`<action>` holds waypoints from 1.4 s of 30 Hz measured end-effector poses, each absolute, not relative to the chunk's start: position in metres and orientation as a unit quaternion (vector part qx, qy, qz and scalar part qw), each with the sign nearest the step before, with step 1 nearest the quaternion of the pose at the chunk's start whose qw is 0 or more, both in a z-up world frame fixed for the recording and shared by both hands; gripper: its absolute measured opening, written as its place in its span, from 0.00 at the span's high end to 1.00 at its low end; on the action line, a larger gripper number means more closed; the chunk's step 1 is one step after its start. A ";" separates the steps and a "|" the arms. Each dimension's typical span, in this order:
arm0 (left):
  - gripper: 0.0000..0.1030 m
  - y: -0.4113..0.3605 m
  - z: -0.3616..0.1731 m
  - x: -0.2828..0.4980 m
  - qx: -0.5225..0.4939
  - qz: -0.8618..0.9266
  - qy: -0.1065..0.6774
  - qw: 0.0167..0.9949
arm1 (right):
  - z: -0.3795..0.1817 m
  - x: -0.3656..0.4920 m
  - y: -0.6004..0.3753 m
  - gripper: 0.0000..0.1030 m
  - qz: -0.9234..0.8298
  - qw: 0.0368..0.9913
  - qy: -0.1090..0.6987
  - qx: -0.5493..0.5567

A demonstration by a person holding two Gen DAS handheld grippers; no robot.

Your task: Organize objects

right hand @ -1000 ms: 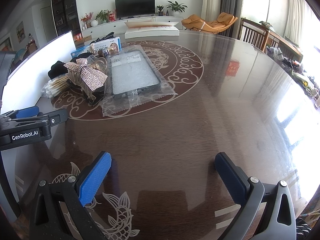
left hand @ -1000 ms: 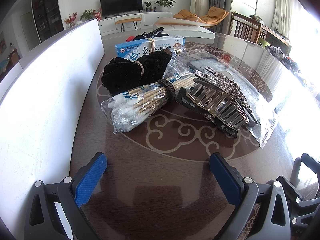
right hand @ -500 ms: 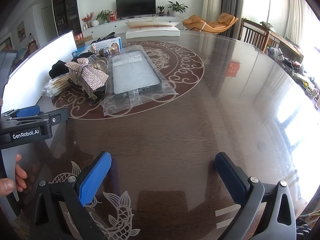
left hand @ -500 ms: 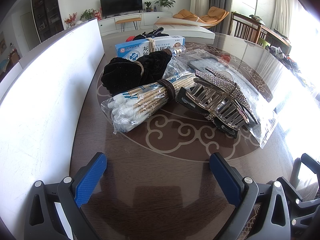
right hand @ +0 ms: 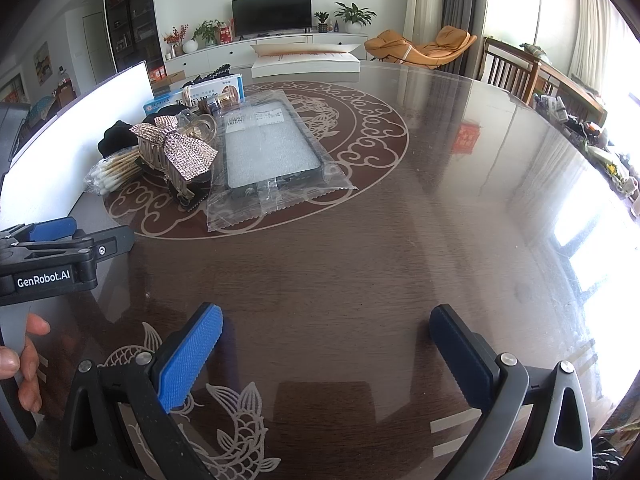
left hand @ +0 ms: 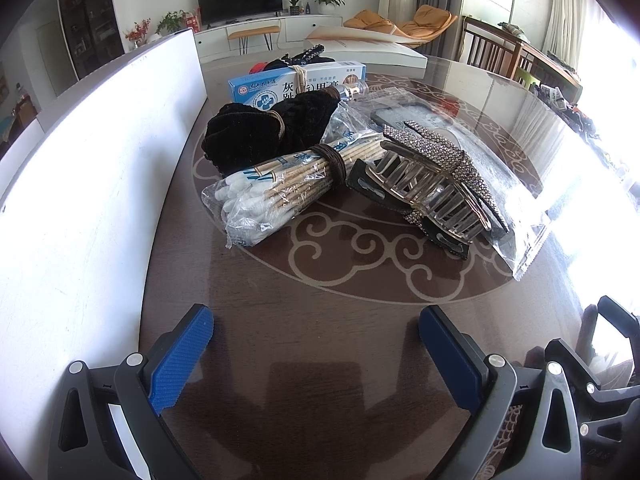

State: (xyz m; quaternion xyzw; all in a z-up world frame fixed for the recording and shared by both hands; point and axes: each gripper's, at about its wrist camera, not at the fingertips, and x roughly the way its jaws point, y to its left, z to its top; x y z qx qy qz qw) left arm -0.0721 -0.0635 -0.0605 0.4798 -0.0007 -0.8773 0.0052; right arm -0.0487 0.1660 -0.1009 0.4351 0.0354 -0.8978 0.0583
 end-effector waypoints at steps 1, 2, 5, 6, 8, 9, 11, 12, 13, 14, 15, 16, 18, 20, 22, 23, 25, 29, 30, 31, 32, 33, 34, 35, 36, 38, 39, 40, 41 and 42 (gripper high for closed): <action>0.00 -0.063 -0.060 -0.071 0.489 -0.872 -0.003 0.000 | -0.101 -0.049 0.166 0.00 -0.898 0.058 0.035 0.435; 0.00 -0.062 -0.060 -0.070 0.503 -0.864 -0.007 -0.005 | -0.101 -0.049 0.166 0.00 -0.898 0.059 0.035 0.435; 0.00 -0.060 -0.057 -0.065 0.533 -0.846 -0.009 -0.016 | -0.101 -0.049 0.166 0.00 -0.898 0.059 0.036 0.435; 0.00 -0.060 -0.052 -0.062 0.526 -0.850 -0.008 -0.023 | -0.101 -0.049 0.165 0.00 -0.898 0.059 0.036 0.435; 0.00 -0.060 -0.039 -0.058 0.505 -0.862 -0.017 -0.033 | -0.101 -0.049 0.165 0.00 -0.898 0.059 0.036 0.435; 0.00 -0.059 -0.033 -0.060 0.498 -0.866 -0.027 -0.035 | -0.101 -0.049 0.165 0.00 -0.898 0.059 0.036 0.435; 0.00 -0.057 -0.025 -0.070 0.492 -0.869 -0.044 -0.035 | -0.101 -0.049 0.165 0.00 -0.898 0.059 0.036 0.435; 0.00 -0.058 -0.023 -0.077 0.492 -0.869 -0.046 -0.034 | -0.101 -0.049 0.165 0.00 -0.898 0.059 0.036 0.435; 0.00 -0.059 -0.022 -0.085 0.493 -0.868 -0.045 -0.035 | -0.101 -0.049 0.165 0.00 -0.898 0.059 0.036 0.435; 0.00 -0.061 -0.022 -0.093 0.494 -0.868 -0.044 -0.035 | -0.101 -0.049 0.165 0.00 -0.898 0.060 0.036 0.435; 0.00 -0.063 -0.023 -0.102 0.497 -0.866 -0.043 -0.034 | -0.101 -0.049 0.165 0.00 -0.898 0.060 0.036 0.434; 0.00 -0.064 -0.026 -0.111 0.501 -0.864 -0.046 -0.031 | -0.101 -0.048 0.164 0.00 -0.898 0.061 0.037 0.434; 0.00 -0.065 -0.032 -0.128 0.507 -0.860 -0.059 -0.019 | -0.101 -0.048 0.164 0.00 -0.898 0.062 0.038 0.434; 0.02 -0.063 -0.039 -0.139 0.508 -0.858 -0.073 -0.014 | -0.101 -0.049 0.164 0.00 -0.898 0.062 0.038 0.433; 0.17 -0.063 -0.043 -0.146 0.505 -0.859 -0.075 -0.017 | -0.101 -0.048 0.164 0.00 -0.898 0.063 0.038 0.433; 0.37 -0.064 -0.042 -0.145 0.503 -0.861 -0.072 -0.021 | -0.101 -0.048 0.164 0.00 -0.898 0.063 0.038 0.433; 0.61 -0.061 -0.041 -0.140 0.501 -0.861 -0.076 -0.033 | -0.101 -0.049 0.164 0.00 -0.899 0.064 0.038 0.433; 0.77 -0.055 -0.047 -0.111 0.530 -0.843 -0.055 -0.071 | -0.101 -0.048 0.163 0.00 -0.899 0.064 0.038 0.432; 0.77 -0.053 -0.047 -0.100 0.532 -0.842 -0.050 -0.075 | -0.101 -0.048 0.163 0.00 -0.899 0.064 0.038 0.433; 0.77 -0.051 -0.047 -0.090 0.537 -0.838 -0.051 -0.075 | -0.101 -0.048 0.164 0.00 -0.899 0.064 0.038 0.432; 0.76 -0.049 -0.047 -0.081 0.539 -0.838 -0.054 -0.072 | -0.101 -0.049 0.163 0.00 -0.899 0.064 0.038 0.432; 0.73 -0.048 -0.046 -0.076 0.538 -0.838 -0.058 -0.070 | -0.101 -0.048 0.163 0.00 -0.899 0.064 0.038 0.433; 0.60 -0.047 -0.044 -0.073 0.535 -0.840 -0.068 -0.066 | -0.101 -0.048 0.164 0.00 -0.899 0.064 0.038 0.433; 0.40 -0.046 -0.040 -0.073 0.527 -0.844 -0.083 -0.054 | -0.101 -0.049 0.163 0.00 -0.899 0.064 0.038 0.432; 0.32 -0.046 -0.036 -0.076 0.512 -0.852 -0.102 -0.036 | -0.101 -0.048 0.164 0.00 -0.899 0.064 0.038 0.432; 0.24 -0.048 -0.026 -0.089 0.485 -0.866 -0.122 0.000 | -0.101 -0.048 0.163 0.00 -0.899 0.064 0.038 0.432; 0.24 -0.050 -0.023 -0.099 0.482 -0.869 -0.114 0.002 | -0.101 -0.048 0.164 0.00 -0.899 0.064 0.039 0.432; 0.24 -0.050 -0.023 -0.112 0.487 -0.868 -0.100 -0.006 | -0.101 -0.048 0.164 0.00 -0.899 0.064 0.038 0.432; 0.24 -0.050 -0.026 -0.125 0.497 -0.863 -0.086 -0.015 | -0.101 -0.048 0.163 0.00 -0.899 0.064 0.039 0.432; 0.24 -0.048 -0.030 -0.136 0.507 -0.858 -0.076 -0.024 | -0.101 -0.048 0.164 0.00 -0.899 0.064 0.038 0.432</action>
